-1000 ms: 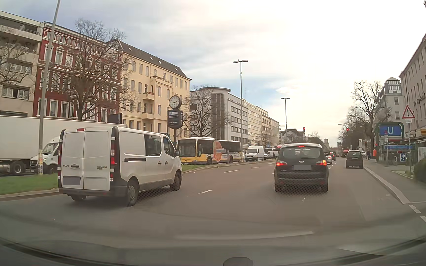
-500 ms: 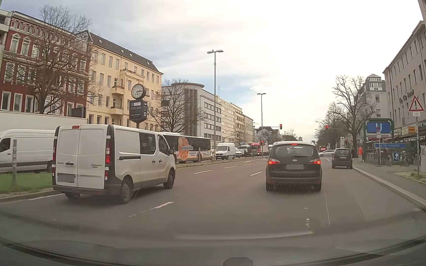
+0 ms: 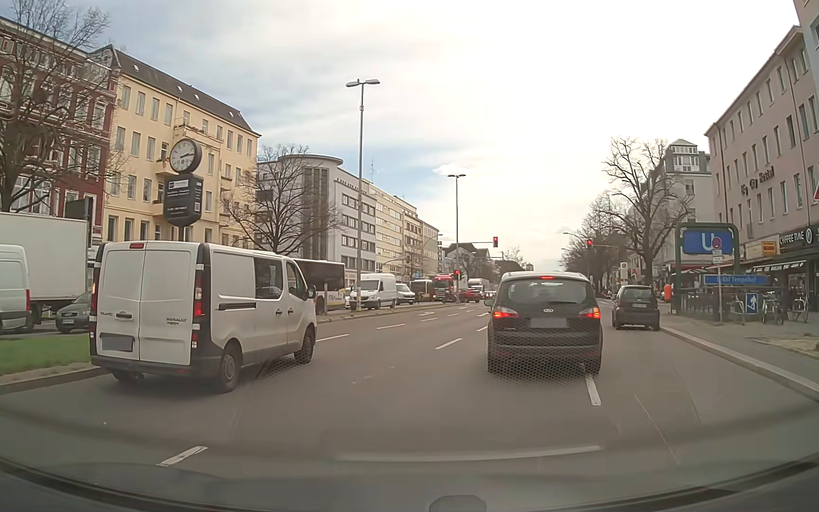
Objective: Follow the waypoints while adhering to traffic rules and regulations
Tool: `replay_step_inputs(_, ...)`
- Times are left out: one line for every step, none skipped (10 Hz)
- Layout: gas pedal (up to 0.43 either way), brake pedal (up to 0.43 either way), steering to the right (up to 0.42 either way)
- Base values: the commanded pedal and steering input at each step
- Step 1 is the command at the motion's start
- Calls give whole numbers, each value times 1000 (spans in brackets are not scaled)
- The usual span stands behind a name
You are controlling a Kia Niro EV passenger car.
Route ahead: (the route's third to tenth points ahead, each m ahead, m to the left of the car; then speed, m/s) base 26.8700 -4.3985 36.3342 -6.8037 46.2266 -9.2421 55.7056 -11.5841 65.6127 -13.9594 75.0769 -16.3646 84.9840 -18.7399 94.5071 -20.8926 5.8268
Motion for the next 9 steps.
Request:
replay_step_inputs(0, 0, 91)
replay_step_inputs(0, 0, 78)
replay_step_inputs(0, 0, 74)
replay_step_inputs(0, 0, 70)
replay_step_inputs(0, 18, 65)
replay_step_inputs(0, 37, 65)
replay_step_inputs(0, 43, 69)
replay_step_inputs(0, 61, 72)
replay_step_inputs(0, 73, 72)
